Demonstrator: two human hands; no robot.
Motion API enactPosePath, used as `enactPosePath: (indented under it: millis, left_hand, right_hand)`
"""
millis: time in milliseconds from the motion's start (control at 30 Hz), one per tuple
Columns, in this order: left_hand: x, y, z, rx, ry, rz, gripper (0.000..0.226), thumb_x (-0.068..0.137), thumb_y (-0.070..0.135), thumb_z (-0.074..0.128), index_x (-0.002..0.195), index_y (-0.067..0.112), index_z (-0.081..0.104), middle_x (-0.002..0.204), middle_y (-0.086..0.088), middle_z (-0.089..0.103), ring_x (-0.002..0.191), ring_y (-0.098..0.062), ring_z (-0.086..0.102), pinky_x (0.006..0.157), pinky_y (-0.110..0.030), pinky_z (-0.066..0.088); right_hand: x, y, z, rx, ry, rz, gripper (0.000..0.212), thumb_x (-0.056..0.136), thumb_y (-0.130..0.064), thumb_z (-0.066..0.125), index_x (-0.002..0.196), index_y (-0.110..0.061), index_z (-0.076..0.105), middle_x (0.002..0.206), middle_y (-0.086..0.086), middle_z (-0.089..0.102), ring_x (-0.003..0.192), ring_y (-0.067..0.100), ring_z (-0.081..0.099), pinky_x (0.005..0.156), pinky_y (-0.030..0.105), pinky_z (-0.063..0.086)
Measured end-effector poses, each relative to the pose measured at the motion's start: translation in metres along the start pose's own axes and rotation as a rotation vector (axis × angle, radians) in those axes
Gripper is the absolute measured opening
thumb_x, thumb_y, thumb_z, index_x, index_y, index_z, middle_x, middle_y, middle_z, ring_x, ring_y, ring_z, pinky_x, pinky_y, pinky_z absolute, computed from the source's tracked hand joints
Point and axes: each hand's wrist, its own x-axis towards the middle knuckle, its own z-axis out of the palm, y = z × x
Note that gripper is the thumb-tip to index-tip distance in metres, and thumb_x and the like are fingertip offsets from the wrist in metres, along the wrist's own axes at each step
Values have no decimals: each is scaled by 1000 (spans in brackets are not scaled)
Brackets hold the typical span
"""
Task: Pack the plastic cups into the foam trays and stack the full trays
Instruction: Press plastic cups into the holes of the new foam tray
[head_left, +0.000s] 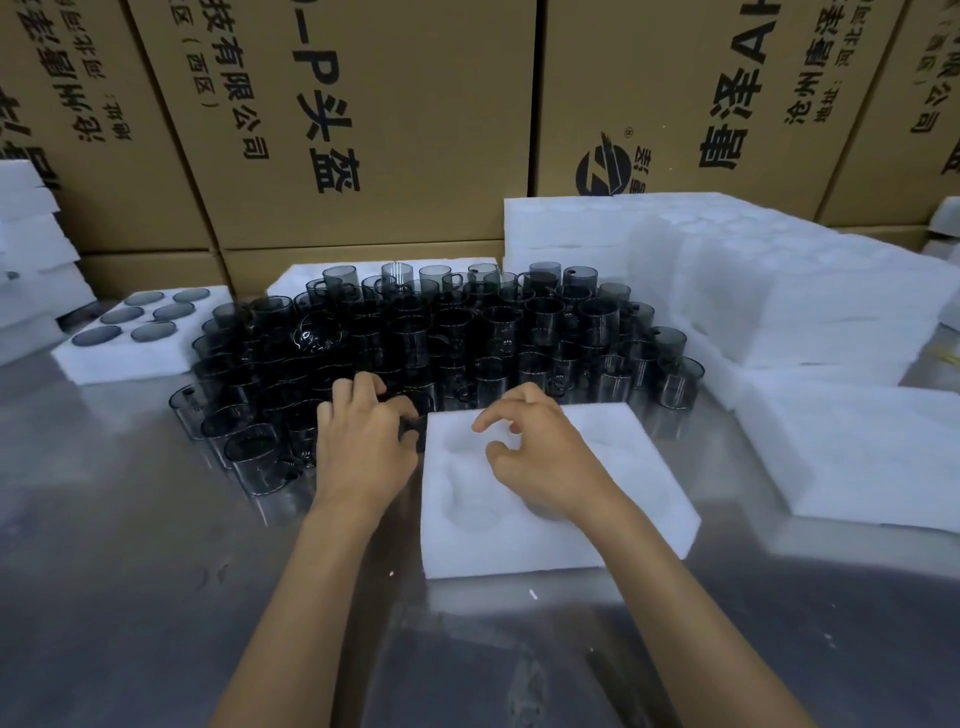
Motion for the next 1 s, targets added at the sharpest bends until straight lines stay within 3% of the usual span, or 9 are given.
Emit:
enactPosePath:
  millis: [67,167,300,433,500,633,767,867,1000]
  left_hand:
    - [0,-1,1,-74,20,-7,17,92,24,65,108,25,70,128,-2,46,121,-23,33,98,-35,26]
    - [4,-2,-6,-316,78,-4,10,93,16,64,101,21,66,130,-2,48,122,-22,38,100,-36,34]
    - [6,9,-25,-771,65,67,16,96,10,60,99,26,60,119,18,52,104,7,53,85,-16,47]
    - [2,32,-34,-1175,-173,132,16,96,0,56,99,15,59,139,3,53,117,-10,61,100,-28,48]
    - [0,39,-33,-1261,-227,168,15,96,-3,55,100,11,58,142,1,51,122,-11,59,105,-29,44]
    - [-1,41,-30,-1465,-266,150,18,92,5,58,110,6,58,142,-4,54,128,-16,56,109,-35,44]
    - [-2,42,-29,-1528,-226,73,37,92,6,61,128,9,55,132,-8,62,123,-23,60,101,-34,51]
    - [-2,42,-27,-1543,-220,-14,43,90,8,65,131,12,55,127,-9,66,118,-27,63,99,-37,53]
    - [-1,40,-27,-1529,-264,-23,52,85,12,73,134,15,55,129,-5,66,122,-23,61,103,-39,50]
  right_hand:
    - [2,0,1,36,29,24,21,92,-12,58,108,-21,69,115,-10,47,111,9,46,84,18,38]
    - [3,2,1,159,99,58,16,94,-17,60,103,-23,71,108,-13,53,101,4,51,75,8,38]
    - [5,-1,-9,516,132,143,15,95,-18,61,103,-25,72,98,-13,68,79,-11,58,67,3,44]
    - [6,-1,-24,734,80,213,29,101,-41,50,115,-23,68,104,-3,76,101,11,68,83,26,50]
    - [5,4,-30,844,40,193,40,102,-45,47,123,-17,64,106,6,76,104,19,70,80,31,48]
    - [-1,13,-35,1034,32,129,40,96,-37,60,129,-15,62,114,13,73,103,25,70,79,31,46]
    - [-5,14,-33,1102,111,86,36,92,-27,70,124,-13,62,115,17,71,111,33,68,100,40,49]
    - [-8,11,-31,1061,199,85,30,86,-19,77,111,-15,60,110,11,73,108,25,69,103,41,49]
    - [-10,6,-29,899,220,44,35,81,-17,82,103,-8,57,96,-4,74,94,12,72,90,29,52]
